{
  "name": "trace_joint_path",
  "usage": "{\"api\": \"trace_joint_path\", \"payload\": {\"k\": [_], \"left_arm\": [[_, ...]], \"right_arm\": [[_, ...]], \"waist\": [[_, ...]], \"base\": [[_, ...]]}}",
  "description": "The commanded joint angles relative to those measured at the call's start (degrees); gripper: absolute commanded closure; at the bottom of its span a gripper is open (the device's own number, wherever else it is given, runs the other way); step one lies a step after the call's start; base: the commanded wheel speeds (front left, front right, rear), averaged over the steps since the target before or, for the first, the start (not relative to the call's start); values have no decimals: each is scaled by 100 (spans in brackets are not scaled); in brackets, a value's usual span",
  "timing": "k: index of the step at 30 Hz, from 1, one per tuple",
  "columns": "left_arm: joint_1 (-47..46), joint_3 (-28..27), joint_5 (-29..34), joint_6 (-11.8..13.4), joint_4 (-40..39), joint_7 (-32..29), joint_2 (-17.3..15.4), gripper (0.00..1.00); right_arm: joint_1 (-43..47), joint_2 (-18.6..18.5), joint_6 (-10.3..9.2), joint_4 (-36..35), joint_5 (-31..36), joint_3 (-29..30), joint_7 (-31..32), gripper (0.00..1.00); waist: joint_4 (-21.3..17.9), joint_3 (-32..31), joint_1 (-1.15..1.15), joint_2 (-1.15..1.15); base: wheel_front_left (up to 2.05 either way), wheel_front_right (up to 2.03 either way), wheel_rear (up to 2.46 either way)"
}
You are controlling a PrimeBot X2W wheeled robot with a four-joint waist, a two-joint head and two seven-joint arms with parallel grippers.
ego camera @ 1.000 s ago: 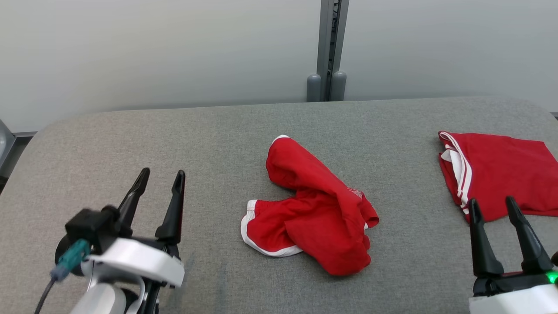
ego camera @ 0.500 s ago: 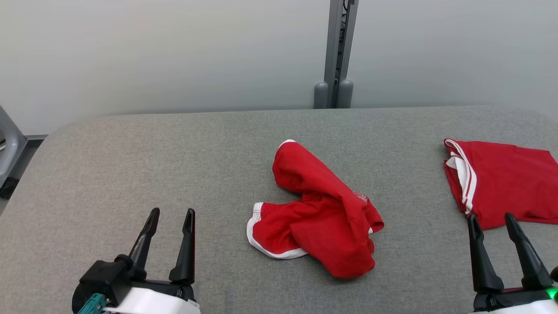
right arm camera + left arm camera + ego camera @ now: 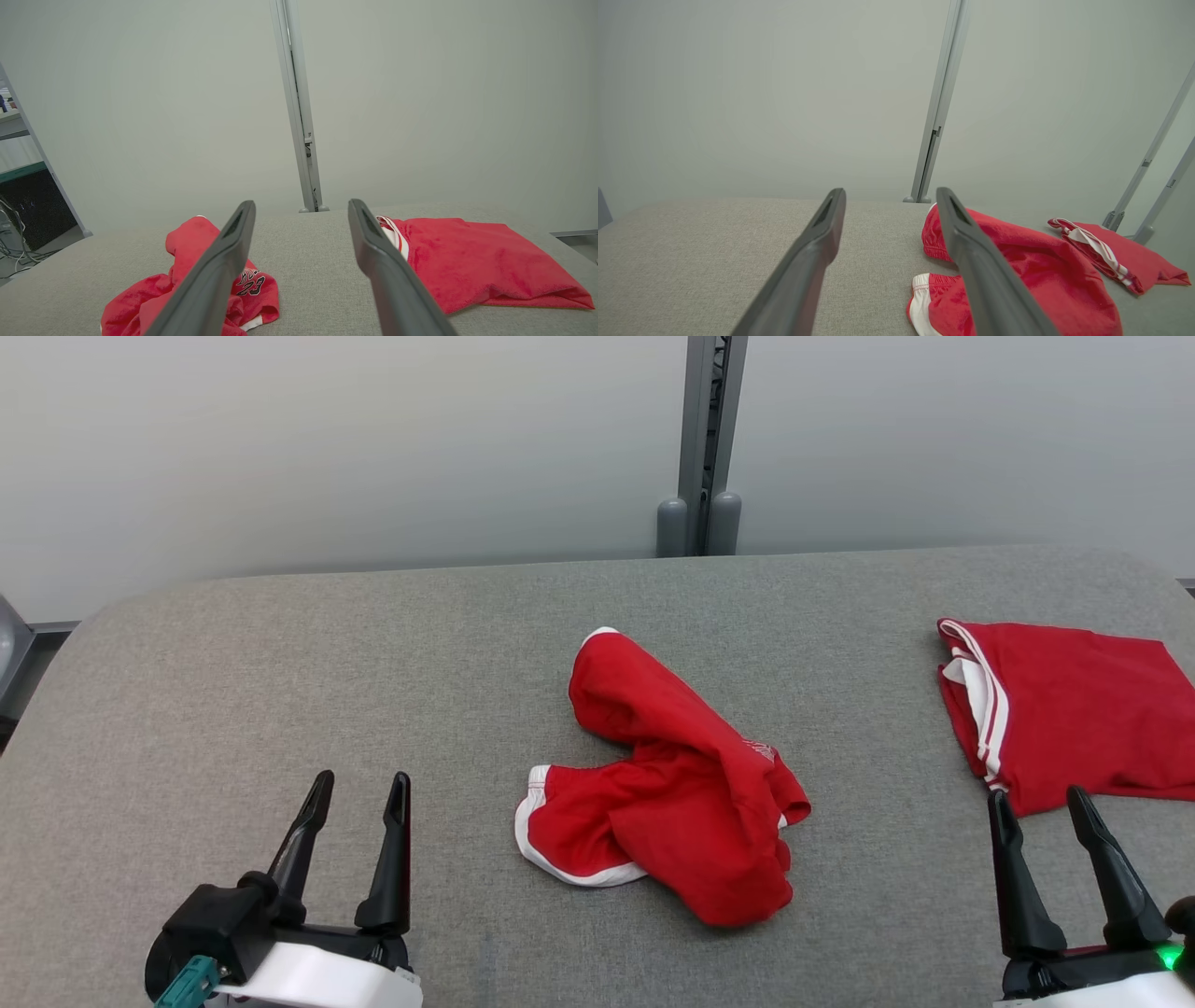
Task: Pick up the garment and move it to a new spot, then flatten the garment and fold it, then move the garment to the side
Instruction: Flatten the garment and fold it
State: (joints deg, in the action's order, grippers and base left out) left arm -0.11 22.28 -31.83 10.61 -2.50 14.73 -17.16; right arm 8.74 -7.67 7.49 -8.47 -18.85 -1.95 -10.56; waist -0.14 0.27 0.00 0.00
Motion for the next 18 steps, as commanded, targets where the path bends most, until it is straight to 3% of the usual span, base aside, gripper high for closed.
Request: {"api": "trace_joint_path", "payload": {"k": [1, 10, 18], "left_arm": [[-59, -21, 27, 10, 7, 23, -18, 0], [-50, 17, 41, 21, 63, 34, 43, 0], [-201, 112, 50, -32, 137, 3, 93, 0]], "right_arm": [[-40, -38, 3, 13, -18, 17, -7, 0], [-53, -81, 3, 50, -31, -78, 82, 0], [-451, -491, 3, 468, -450, -1305, 1064, 0]], "waist": [[-11, -8, 0, 0], [-19, -16, 0, 0], [212, 83, 0, 0]], "base": [[0, 0, 0], [0, 0, 0], [0, 0, 0]]}}
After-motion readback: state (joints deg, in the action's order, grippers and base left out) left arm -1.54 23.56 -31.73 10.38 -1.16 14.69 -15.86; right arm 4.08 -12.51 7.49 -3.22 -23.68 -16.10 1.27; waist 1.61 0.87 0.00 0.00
